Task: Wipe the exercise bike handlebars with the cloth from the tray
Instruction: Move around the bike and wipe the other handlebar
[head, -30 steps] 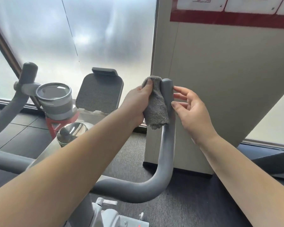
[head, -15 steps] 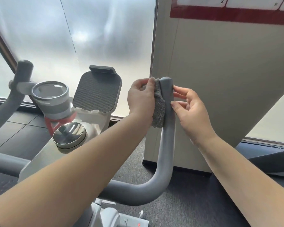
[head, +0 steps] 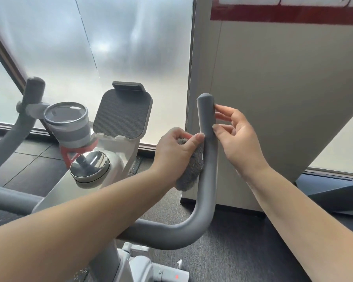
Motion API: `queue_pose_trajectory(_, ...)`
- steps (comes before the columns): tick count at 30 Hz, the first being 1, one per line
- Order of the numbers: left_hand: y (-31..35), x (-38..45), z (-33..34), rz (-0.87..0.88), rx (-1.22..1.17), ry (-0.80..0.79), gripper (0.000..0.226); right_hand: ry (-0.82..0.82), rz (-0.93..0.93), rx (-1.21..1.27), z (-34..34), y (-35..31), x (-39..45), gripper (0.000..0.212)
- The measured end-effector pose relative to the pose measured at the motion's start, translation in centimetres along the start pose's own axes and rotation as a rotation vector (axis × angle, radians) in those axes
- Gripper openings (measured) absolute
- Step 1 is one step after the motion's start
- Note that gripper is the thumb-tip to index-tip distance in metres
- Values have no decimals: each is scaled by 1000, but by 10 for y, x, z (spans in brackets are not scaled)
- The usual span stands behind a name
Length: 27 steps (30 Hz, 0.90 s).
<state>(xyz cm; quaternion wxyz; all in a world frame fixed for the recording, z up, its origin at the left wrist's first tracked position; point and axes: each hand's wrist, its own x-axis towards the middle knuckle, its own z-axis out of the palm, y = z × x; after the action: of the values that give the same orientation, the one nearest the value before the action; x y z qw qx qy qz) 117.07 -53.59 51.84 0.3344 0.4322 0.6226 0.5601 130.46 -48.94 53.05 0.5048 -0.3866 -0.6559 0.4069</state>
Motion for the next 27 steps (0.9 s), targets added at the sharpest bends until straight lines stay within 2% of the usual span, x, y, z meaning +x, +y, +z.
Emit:
queue_pose_trajectory(4,27,32,2,-49,-240,188,26,-3,9,-19,-3,5,-7,38)
queue_pose_trajectory(6,39,43,10,-35,-309,213,24,0,10,-35,-4,7,-11,38)
queue_pose_trajectory(11,24,34,18,-55,-298,117,24,-9,3,-86,-10,7,-20,42)
queue_pose_trajectory(18,-10,1,3,-154,-239,-130,21,-4,26,-86,-5,9,-31,43)
queue_pose_trajectory(27,-10,-27,-22,-173,209,-323,31,38,59,-110,0,8,-50,39)
